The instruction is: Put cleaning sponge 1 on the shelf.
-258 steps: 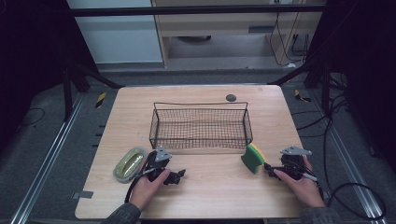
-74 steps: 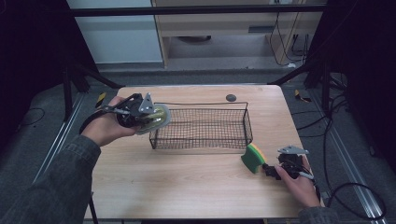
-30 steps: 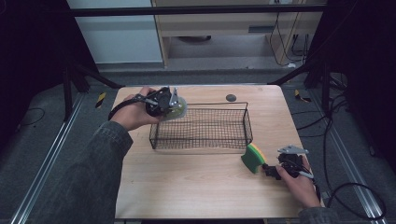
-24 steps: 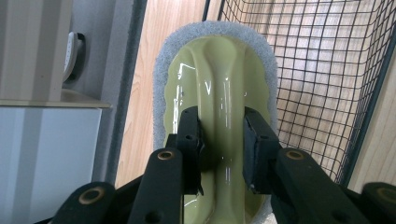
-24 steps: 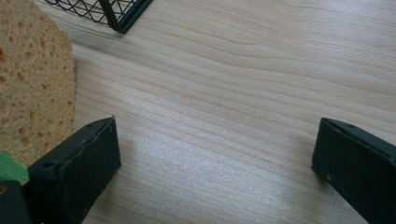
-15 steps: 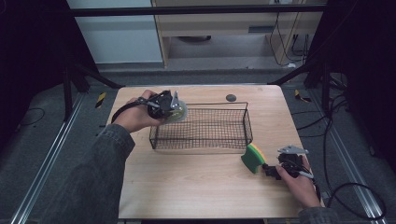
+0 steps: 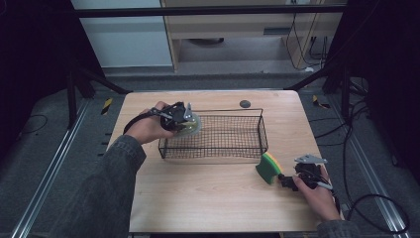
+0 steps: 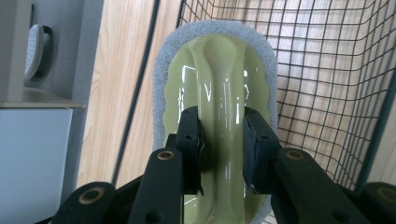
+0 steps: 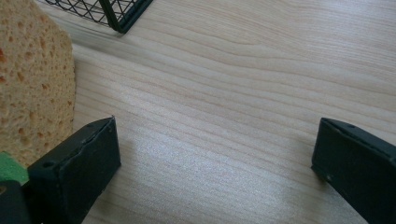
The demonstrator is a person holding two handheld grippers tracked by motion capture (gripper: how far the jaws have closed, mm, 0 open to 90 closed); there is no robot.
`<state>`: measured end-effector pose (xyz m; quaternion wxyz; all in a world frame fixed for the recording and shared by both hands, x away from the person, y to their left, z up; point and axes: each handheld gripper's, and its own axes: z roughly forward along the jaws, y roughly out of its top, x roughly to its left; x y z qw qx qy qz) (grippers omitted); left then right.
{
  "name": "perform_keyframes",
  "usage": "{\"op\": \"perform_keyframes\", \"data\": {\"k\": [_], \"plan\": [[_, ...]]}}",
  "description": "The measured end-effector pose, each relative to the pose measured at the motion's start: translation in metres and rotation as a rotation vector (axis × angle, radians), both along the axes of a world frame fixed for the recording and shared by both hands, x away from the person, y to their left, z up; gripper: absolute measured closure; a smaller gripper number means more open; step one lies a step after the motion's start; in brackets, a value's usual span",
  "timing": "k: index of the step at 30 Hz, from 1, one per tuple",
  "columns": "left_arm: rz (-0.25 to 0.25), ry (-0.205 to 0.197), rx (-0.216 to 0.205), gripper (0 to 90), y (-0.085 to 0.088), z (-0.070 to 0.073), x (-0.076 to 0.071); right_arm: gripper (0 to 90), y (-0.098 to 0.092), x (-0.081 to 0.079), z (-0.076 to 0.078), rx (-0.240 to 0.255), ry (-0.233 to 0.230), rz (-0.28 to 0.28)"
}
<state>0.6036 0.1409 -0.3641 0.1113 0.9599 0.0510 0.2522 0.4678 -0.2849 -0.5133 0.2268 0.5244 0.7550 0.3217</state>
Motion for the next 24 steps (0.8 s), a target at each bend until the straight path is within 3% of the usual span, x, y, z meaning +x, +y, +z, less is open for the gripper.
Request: {"op": "perform_keyframes", "data": {"k": [24], "plan": [[0.013, 0.038, -0.012, 71.0, 0.006, -0.016, -0.001, 1.3, 0.000, 0.000, 0.000, 0.000, 0.000, 0.000]]}}
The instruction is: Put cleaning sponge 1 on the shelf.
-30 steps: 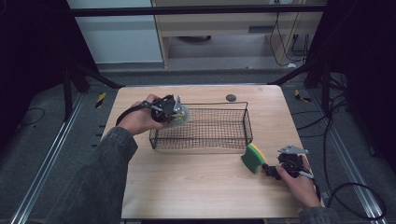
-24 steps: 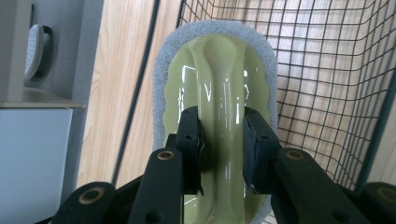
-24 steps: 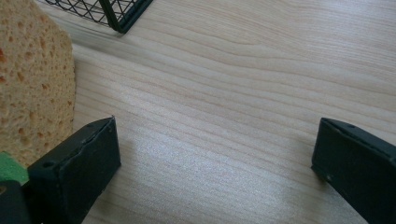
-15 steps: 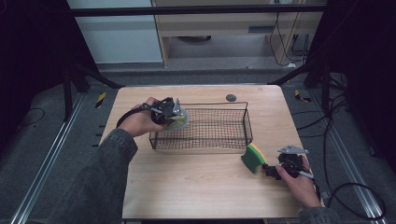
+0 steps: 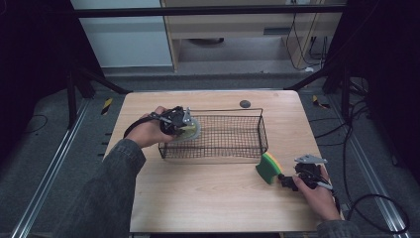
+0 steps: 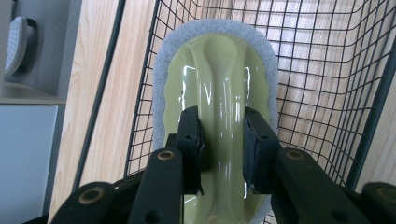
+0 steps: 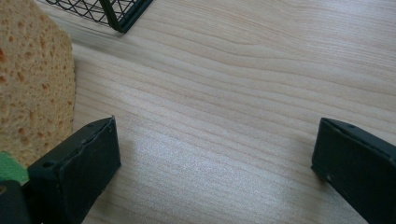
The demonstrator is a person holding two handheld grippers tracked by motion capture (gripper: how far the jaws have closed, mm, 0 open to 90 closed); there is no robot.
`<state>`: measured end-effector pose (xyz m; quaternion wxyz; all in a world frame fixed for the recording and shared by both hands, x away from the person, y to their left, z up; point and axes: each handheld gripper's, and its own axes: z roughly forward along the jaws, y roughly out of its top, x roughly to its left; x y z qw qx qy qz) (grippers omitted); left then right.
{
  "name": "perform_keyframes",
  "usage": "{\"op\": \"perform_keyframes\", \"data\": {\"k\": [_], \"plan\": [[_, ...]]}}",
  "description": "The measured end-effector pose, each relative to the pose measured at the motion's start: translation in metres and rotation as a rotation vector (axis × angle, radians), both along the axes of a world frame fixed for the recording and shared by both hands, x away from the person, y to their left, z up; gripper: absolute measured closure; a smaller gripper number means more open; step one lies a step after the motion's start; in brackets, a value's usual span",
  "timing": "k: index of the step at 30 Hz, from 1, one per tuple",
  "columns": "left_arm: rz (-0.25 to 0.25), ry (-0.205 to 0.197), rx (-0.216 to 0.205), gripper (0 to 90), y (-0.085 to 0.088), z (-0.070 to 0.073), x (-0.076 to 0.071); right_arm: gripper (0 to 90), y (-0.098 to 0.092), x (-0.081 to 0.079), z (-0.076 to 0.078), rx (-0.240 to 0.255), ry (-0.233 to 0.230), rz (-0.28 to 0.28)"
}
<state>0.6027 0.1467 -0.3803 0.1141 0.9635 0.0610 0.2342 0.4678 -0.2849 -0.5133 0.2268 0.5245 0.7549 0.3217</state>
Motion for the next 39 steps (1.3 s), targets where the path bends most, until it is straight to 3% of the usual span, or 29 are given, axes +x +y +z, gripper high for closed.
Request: {"op": "perform_keyframes", "data": {"k": [22, 27, 39], "plan": [[0.016, 0.072, 0.020, 70.9, -0.003, -0.024, 0.010, 1.3, 0.000, 0.000, 0.000, 0.000, 0.000, 0.000], [0.032, 0.091, 0.004, 70.9, -0.002, -0.030, 0.012, 1.2, 0.000, 0.000, 0.000, 0.000, 0.000, 0.000], [0.037, 0.122, 0.009, 70.9, -0.003, -0.036, 0.017, 1.2, 0.000, 0.000, 0.000, 0.000, 0.000, 0.000]]}}
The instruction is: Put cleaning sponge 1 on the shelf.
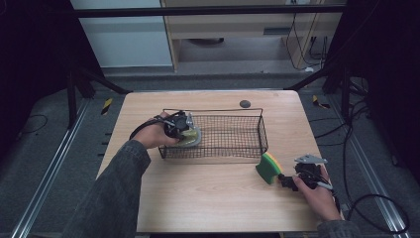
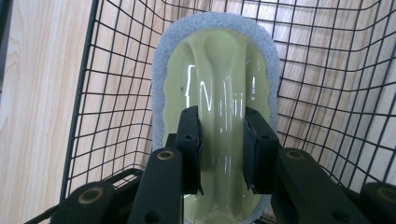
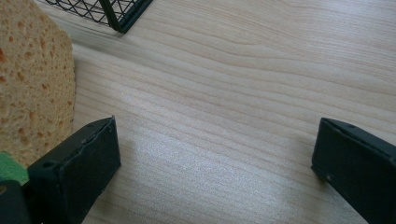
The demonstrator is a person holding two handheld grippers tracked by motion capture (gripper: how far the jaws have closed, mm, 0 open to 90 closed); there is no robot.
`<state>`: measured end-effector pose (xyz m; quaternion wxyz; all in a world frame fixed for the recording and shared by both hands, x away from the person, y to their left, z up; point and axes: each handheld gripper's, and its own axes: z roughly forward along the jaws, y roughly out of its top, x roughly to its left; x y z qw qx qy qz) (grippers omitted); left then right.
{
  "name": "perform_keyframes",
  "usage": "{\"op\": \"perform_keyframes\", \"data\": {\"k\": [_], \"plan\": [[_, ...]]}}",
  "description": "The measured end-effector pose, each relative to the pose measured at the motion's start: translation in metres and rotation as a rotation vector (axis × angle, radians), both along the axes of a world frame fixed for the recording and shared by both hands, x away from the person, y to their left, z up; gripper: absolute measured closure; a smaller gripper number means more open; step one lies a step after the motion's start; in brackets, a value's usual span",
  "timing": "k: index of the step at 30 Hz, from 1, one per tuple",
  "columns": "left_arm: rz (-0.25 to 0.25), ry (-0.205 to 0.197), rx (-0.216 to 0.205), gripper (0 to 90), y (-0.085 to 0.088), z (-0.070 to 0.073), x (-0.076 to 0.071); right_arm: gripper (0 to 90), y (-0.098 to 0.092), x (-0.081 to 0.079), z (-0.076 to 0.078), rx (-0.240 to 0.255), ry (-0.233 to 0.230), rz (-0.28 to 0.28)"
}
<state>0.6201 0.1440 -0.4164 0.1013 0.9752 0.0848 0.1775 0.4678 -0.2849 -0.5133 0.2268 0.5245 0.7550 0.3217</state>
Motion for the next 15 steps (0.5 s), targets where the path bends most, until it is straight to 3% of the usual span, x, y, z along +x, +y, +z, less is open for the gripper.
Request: {"op": "perform_keyframes", "data": {"k": [6, 15], "plan": [[0.003, 0.026, 0.009, 70.8, -0.0023, -0.0042, 0.0007, 1.2, 0.0000, 0.0000, 0.0000, 0.000, 0.000, 0.000], [0.015, 0.031, 0.014, 70.4, -0.0036, -0.0079, 0.0030, 1.2, 0.0000, 0.0000, 0.0000, 0.000, 0.000, 0.000]]}}
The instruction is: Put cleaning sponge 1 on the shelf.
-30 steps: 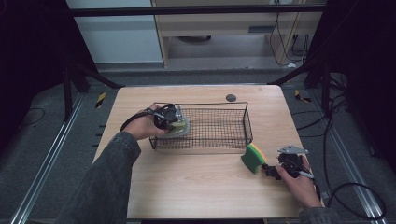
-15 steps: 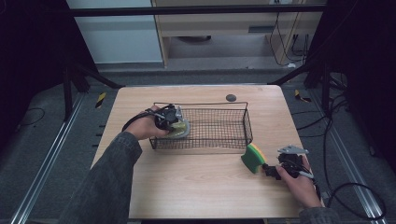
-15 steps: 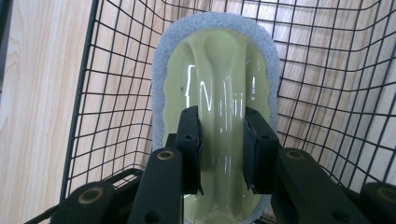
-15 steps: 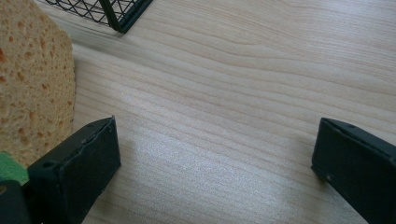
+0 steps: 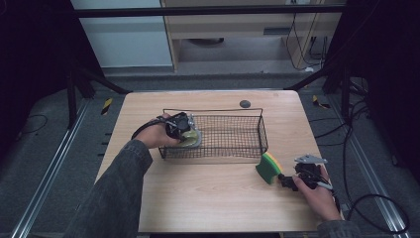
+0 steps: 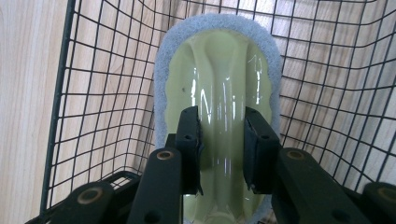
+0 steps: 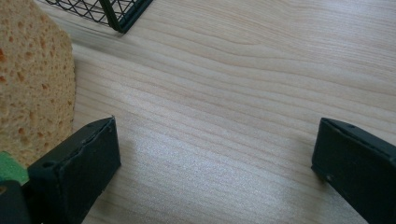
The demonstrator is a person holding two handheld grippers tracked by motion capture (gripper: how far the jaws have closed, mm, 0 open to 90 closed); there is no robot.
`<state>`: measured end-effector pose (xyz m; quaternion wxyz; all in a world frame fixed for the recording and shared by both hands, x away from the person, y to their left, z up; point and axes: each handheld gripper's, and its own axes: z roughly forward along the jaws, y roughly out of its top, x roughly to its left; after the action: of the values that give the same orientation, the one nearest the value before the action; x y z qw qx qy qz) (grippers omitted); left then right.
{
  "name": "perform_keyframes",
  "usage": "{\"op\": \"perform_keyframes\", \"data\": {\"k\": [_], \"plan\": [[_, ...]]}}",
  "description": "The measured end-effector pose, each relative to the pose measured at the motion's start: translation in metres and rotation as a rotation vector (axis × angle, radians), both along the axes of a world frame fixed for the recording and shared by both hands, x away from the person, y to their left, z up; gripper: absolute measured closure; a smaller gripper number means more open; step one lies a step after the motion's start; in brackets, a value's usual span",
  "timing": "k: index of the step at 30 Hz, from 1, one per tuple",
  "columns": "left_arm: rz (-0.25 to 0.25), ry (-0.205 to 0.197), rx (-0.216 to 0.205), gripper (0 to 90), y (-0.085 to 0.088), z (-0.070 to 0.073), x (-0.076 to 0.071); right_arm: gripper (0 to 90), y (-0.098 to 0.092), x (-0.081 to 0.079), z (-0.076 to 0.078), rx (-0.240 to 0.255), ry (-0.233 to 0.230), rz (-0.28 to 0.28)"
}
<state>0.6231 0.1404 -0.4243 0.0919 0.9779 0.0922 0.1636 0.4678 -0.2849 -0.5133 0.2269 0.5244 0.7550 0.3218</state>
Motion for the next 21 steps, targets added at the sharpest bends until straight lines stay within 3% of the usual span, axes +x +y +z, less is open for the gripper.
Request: {"op": "perform_keyframes", "data": {"k": [8, 16, 21], "plan": [[0.016, 0.001, -0.001, 67.4, 0.002, 0.000, 0.001, 1.2, 0.000, 0.000, 0.000, 0.000, 0.000, 0.000], [0.014, -0.026, -0.048, 59.0, 0.005, 0.015, -0.005, 1.3, 0.000, 0.000, 0.000, 0.001, 0.001, -0.001], [0.043, -0.060, -0.121, 51.0, 0.010, 0.032, -0.012, 1.3, 0.000, 0.000, 0.000, 0.002, 0.002, -0.001]]}}
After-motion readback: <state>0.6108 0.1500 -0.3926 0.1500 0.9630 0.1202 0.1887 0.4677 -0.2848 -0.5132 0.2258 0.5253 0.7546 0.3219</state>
